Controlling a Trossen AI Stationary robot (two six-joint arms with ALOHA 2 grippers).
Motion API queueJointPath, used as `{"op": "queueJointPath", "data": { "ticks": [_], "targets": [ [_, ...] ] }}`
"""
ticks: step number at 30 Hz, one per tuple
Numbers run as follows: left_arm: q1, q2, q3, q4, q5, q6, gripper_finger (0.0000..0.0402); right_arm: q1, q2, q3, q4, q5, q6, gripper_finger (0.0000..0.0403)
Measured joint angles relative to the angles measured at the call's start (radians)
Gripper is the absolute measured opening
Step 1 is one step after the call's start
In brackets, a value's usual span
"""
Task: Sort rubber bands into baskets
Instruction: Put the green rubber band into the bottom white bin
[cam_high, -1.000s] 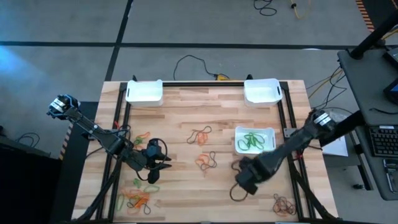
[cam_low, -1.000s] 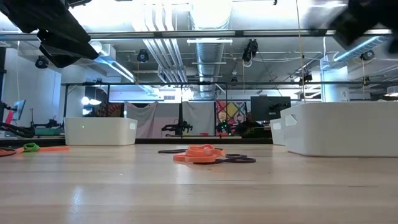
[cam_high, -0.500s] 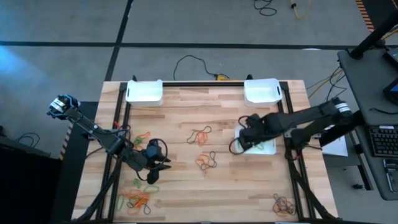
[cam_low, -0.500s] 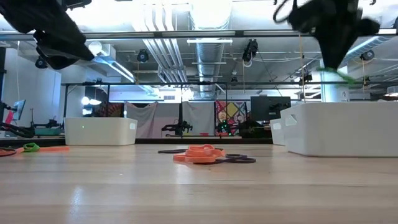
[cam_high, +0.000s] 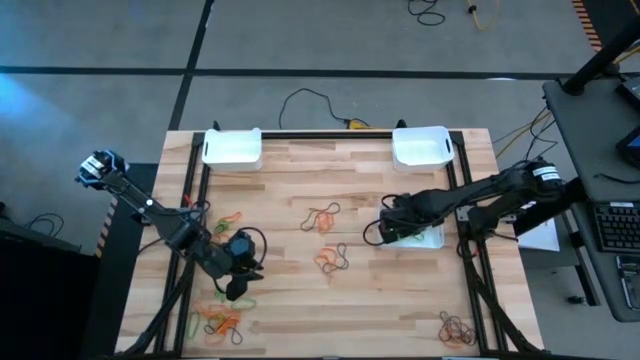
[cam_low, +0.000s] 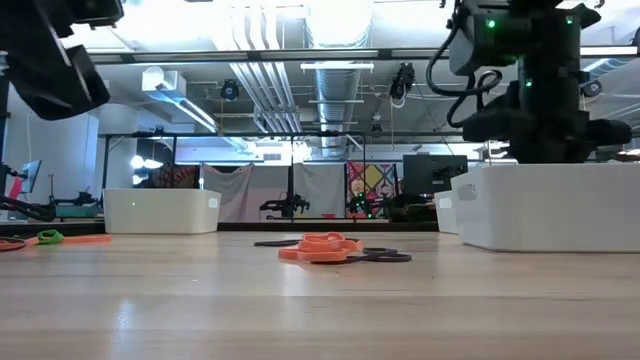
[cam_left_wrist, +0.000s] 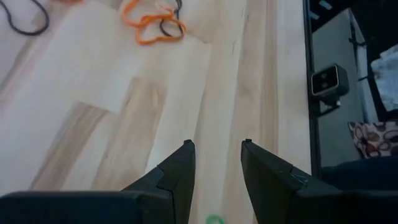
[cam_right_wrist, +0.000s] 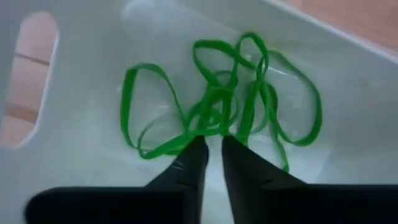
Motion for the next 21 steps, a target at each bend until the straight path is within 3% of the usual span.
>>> {"op": "queueJointPath", "data": {
  "ticks": [6,10,16,21],
  "targets": [
    [-0.041,0.004,0.000,-0.050,0.008,-0.048,0.0115,0.001,-0.031,0.086,-0.053,0.012,-0.067,0.0154],
    [-0.104,0.044,-0.001,-0.115,0.086,-0.150,0.0115,0.032,-0.047,0.213,-0.123,0.114,-0.102,0.0200],
    [-0.206,0.177,-0.002,-0.114,0.094,-0.226,0.0115,0.135,-0.041,0.427,-0.139,0.352,-0.169,0.0221],
    [-0.223,0.287,0.001,-0.111,0.159,-0.246,0.0115,0.216,-0.022,0.543,-0.132,0.443,-0.204,0.0219]
  ]
}}
